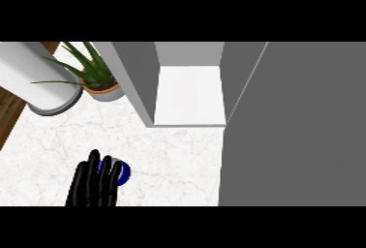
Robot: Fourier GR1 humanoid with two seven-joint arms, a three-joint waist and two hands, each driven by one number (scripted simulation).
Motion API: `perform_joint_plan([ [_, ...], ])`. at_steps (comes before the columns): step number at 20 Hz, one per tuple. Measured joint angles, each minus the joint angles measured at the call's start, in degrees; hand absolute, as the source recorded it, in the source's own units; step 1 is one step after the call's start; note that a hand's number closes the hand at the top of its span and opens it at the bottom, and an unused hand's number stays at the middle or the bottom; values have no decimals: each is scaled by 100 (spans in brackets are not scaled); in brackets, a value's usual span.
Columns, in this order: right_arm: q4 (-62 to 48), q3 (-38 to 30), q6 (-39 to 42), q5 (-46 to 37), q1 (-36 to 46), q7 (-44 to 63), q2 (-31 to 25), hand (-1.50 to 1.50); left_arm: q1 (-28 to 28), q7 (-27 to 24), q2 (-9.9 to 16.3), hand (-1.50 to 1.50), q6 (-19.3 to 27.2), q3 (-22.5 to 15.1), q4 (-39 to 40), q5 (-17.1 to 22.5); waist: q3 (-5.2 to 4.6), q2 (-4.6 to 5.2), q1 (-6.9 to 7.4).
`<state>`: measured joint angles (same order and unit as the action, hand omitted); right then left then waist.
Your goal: Pick up the bottled water, place it into the cabinet and close the cabinet
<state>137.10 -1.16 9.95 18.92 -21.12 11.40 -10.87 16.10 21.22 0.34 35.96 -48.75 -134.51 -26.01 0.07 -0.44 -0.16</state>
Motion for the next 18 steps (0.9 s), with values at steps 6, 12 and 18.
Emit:
perform_joint_plan([
  [6, 39, -130, 53, 54, -55, 109, -33, -150, -94, 379, 80, -150, 228, -115, -6, -293, 2, -13, -3],
  [12, 41, -264, 200, 131, -197, 73, -13, -150, -135, 560, 119, -150, 407, -161, -10, -418, 2, -21, -15],
  [18, 47, -405, 326, 220, -323, 21, -1, -150, 11, 653, 158, -150, 594, -218, -10, -521, 0, -28, -18],
])
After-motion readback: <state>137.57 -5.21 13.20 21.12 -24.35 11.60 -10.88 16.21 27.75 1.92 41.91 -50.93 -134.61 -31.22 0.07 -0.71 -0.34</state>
